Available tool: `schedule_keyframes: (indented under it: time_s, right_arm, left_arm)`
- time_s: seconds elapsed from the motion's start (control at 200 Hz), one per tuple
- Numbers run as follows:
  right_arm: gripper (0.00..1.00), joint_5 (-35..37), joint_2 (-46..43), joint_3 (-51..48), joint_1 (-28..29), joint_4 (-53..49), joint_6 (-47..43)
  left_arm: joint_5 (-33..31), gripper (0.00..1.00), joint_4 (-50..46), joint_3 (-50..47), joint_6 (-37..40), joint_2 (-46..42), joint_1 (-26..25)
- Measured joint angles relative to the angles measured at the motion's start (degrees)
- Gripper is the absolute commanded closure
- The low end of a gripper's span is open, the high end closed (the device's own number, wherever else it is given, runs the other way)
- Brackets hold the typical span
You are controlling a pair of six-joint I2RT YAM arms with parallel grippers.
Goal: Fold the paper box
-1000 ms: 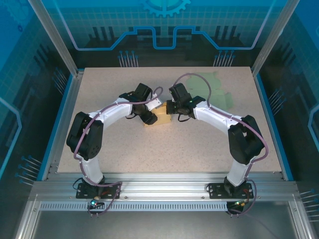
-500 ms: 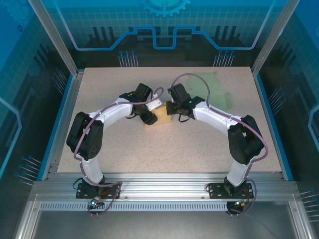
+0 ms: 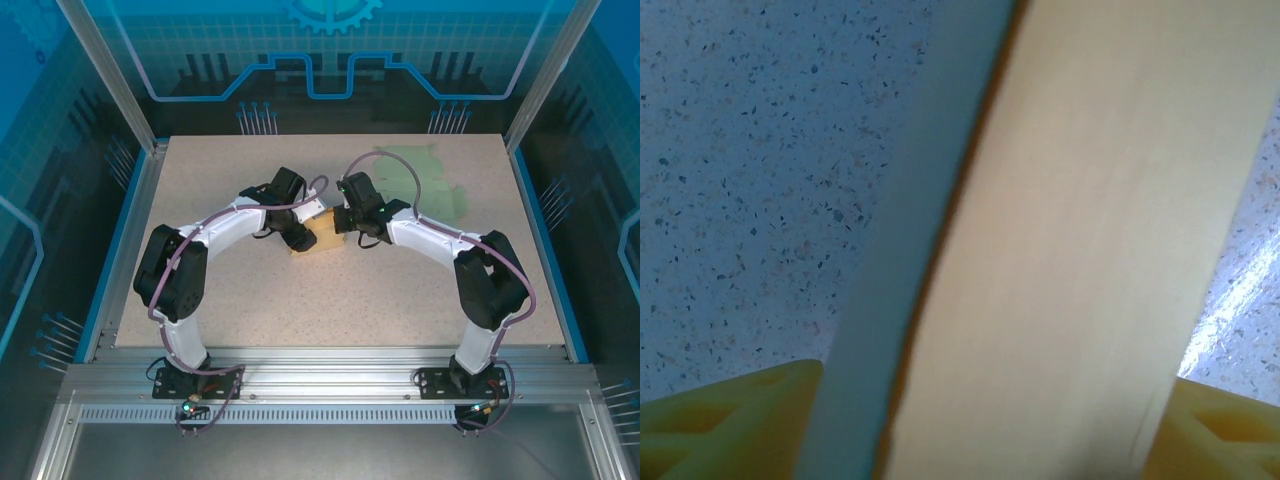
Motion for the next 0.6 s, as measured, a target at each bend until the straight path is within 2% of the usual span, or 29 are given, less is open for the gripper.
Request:
schedule_keyframes:
  time_s: [0.18,0.295,0.485,0.595]
  right_arm:
    - [0.97,0.02,0.00,-0.31,-0.11,0.83,0.02]
    - [0.97,0.09,0.00,-0.31,-0.11,0.83,0.02]
    - [0.97,0.44,0.00,-0.31,-0.11,0.76,0.24]
    - [0.97,0.42,0.00,-0.31,-0.11,0.76,0.26]
  left_arm:
    - [0.04,0.14,1.42,-0.48,-0.39,-1.73,0.00]
    - [0.31,0.03,3.50,-2.47,-1.31,-6.25,0.00]
    - [0.94,0.04,7.23,-6.71,-3.82,-14.95,0.00]
    - [-0.11,0.16,8.00,-8.09,-6.73,-18.67,0.00]
